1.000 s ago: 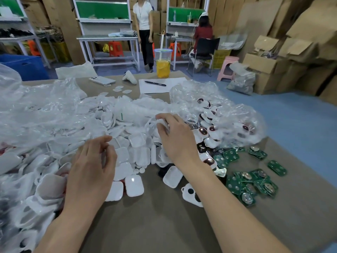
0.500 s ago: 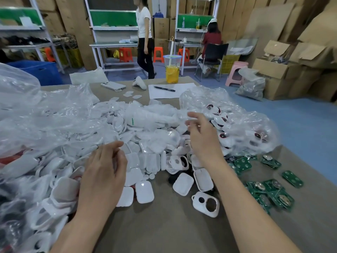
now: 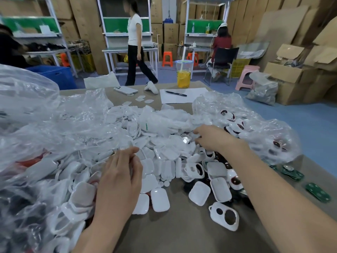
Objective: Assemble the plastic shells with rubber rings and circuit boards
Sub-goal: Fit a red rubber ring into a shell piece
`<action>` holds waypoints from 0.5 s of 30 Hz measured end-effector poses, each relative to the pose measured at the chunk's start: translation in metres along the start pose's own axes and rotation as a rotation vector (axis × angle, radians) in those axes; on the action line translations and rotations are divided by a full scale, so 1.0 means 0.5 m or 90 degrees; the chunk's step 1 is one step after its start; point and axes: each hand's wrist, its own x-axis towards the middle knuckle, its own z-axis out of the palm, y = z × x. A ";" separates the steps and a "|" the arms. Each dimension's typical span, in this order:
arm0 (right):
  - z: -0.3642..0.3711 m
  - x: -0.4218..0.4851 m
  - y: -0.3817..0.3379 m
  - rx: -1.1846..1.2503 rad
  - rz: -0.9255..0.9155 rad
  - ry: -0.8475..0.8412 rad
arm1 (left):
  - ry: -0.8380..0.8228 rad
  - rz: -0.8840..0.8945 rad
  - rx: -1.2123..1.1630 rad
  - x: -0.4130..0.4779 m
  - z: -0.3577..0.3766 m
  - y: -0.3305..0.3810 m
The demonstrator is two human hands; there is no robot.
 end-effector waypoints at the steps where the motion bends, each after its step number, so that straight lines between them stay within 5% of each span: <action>1: -0.001 0.000 0.001 0.003 -0.004 -0.007 | -0.002 -0.002 0.002 0.000 0.001 0.000; 8: 0.006 0.007 0.006 0.061 -0.019 0.011 | -0.001 -0.005 0.000 0.001 0.000 -0.001; 15: -0.015 -0.011 0.024 0.277 -0.028 0.092 | 0.003 -0.005 0.004 0.000 0.002 -0.003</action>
